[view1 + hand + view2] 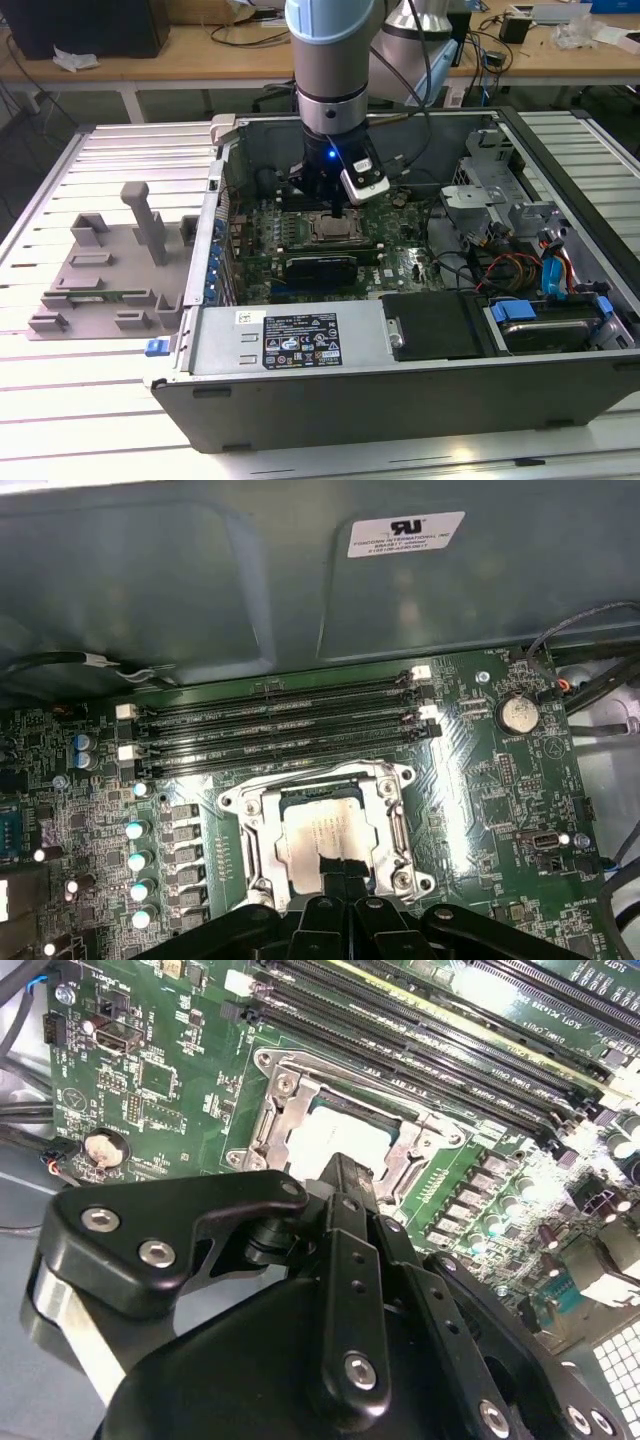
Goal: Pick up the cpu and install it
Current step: 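Install the second cpu locking lever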
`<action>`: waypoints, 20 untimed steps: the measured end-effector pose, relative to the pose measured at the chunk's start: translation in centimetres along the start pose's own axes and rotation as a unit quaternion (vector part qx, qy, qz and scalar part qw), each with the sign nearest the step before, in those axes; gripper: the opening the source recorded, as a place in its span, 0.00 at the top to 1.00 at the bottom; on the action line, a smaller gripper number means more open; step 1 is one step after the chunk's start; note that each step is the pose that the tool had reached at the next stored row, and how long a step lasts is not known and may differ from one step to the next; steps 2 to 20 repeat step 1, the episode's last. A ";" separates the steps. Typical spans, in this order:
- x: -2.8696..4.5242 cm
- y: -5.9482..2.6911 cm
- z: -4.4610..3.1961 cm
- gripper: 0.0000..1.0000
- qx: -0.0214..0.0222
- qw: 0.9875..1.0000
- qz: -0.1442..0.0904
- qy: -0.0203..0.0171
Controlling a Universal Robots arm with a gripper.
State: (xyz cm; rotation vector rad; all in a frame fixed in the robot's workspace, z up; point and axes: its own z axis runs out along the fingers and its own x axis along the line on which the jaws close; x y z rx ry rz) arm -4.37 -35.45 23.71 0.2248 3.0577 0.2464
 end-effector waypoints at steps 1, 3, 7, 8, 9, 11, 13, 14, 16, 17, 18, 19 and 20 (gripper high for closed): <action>0.00 0.00 0.00 0.89 0.000 1.000 0.000 0.000; 0.00 0.00 0.00 0.89 0.000 1.000 0.000 0.000; 0.00 0.00 0.00 0.89 0.000 1.000 0.000 0.000; 0.00 0.00 0.00 0.89 0.000 1.000 0.000 0.000; 0.00 0.00 0.00 0.89 0.000 1.000 0.000 0.000; 0.00 0.00 0.00 0.89 0.000 1.000 0.000 0.000; 0.00 0.00 0.00 0.89 0.000 1.000 0.000 0.000; 0.00 0.00 0.00 0.89 0.000 1.000 0.000 0.000; 0.00 0.00 0.00 0.89 0.000 1.000 0.000 0.000; 0.00 0.00 0.00 0.89 0.000 1.000 0.000 0.000; 0.00 0.00 0.00 0.89 0.000 1.000 0.000 0.000; 0.00 0.00 0.00 0.89 0.000 1.000 0.000 0.000; 0.00 0.00 0.00 0.89 0.000 1.000 0.000 0.000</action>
